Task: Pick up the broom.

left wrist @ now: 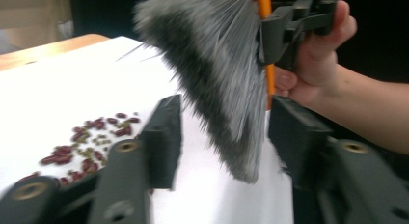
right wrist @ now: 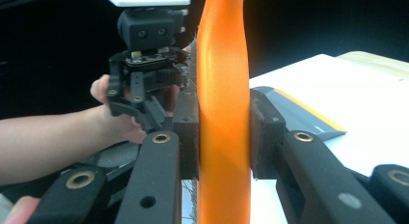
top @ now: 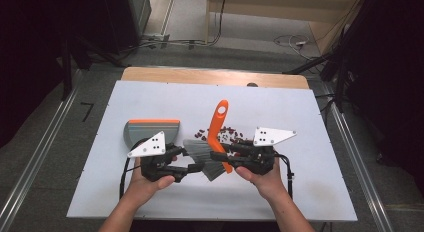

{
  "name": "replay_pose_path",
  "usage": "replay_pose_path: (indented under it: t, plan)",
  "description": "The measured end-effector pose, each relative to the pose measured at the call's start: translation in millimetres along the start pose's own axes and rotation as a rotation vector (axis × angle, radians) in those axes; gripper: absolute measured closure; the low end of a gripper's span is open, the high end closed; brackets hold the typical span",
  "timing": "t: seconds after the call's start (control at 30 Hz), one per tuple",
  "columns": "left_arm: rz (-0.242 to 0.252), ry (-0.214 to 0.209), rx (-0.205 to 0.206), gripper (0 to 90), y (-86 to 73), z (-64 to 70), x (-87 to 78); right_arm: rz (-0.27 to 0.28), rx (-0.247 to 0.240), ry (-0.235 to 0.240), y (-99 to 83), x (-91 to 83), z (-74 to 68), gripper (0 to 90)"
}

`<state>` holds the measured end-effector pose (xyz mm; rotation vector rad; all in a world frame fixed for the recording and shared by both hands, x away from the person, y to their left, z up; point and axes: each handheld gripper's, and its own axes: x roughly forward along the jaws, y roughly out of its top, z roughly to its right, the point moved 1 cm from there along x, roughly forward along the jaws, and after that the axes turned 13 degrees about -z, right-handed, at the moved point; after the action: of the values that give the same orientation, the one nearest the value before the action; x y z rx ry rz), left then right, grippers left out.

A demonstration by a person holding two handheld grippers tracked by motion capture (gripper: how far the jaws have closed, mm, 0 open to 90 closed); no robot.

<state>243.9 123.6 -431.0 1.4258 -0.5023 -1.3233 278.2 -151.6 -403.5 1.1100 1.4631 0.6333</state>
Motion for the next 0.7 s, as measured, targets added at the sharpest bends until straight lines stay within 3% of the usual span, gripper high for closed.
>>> replay_pose_path:
  t: [0.03,0.07,0.1,0.13,0.23,0.37,0.53,0.7]
  plan:
    - [0.001,0.014,-0.008,31.6,-0.6,-1.1,-0.5,0.001,0.013,-0.021,-0.1,-2.7,1.6,68.6]
    - [0.0,0.028,-0.014,31.6,-1.2,-1.8,-1.0,0.001,0.013,-0.021,-0.1,-2.7,1.6,68.6]
    - [-0.001,0.043,-0.022,21.8,-1.7,-2.4,-1.2,0.006,0.031,-0.044,-0.2,-4.9,4.6,68.6]
    - [-0.005,0.058,-0.031,21.8,-2.1,-3.0,-1.2,0.006,0.031,-0.044,-0.2,-4.9,4.6,68.6]
    - [-0.01,0.098,-0.047,5.9,-3.4,-4.5,-2.1,0.003,0.062,-0.099,-1.2,-10.0,10.2,68.7]
    - [-0.002,0.186,-0.049,0.0,-5.5,-5.6,-6.1,0.001,0.085,-0.141,-1.4,-14.6,13.6,68.7]
    - [0.02,0.223,-0.05,0.0,-8.6,-8.4,-13.3,-0.014,0.119,-0.232,-1.8,-24.4,21.2,68.7]
    - [0.035,0.275,-0.048,0.0,-12.4,-10.9,-20.6,-0.026,0.152,-0.275,-2.6,-30.7,26.9,68.7]
